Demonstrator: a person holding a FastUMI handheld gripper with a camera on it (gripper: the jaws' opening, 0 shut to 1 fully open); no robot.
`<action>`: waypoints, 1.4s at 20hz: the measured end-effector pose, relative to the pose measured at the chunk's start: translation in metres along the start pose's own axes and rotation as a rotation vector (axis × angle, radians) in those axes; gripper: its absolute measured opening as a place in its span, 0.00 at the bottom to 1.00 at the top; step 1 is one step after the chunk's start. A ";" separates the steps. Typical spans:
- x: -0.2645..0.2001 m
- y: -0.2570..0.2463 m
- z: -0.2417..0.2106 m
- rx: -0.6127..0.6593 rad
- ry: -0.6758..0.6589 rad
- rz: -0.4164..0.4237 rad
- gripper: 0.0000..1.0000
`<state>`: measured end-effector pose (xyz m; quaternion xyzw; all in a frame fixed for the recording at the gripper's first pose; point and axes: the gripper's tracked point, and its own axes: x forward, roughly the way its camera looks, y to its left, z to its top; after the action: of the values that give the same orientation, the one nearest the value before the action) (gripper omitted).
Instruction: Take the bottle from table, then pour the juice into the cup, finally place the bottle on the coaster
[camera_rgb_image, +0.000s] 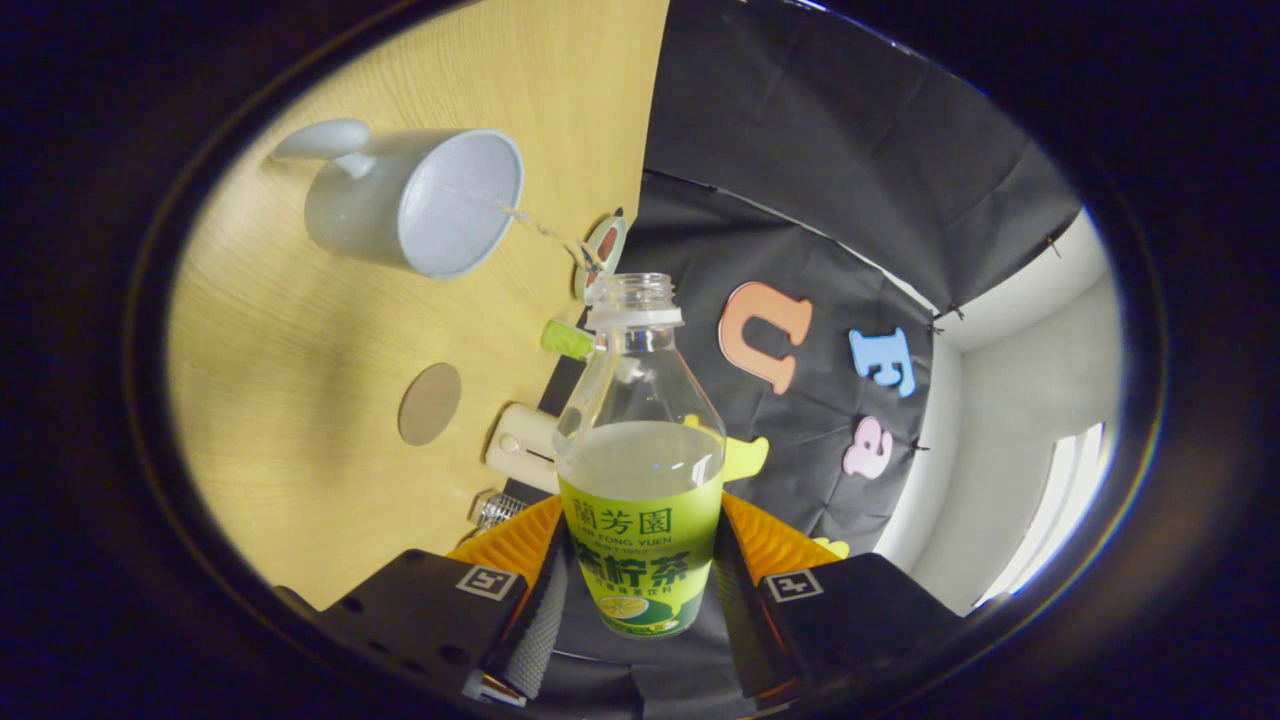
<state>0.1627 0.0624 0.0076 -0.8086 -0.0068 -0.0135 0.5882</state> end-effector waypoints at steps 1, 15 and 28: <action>0.001 -0.001 0.000 -0.005 -0.001 -0.003 0.75; 0.003 -0.009 0.002 -0.085 -0.022 -0.006 0.75; 0.004 -0.023 0.009 -0.159 -0.048 -0.032 0.75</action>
<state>0.1661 0.0776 0.0265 -0.8527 -0.0329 -0.0039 0.5214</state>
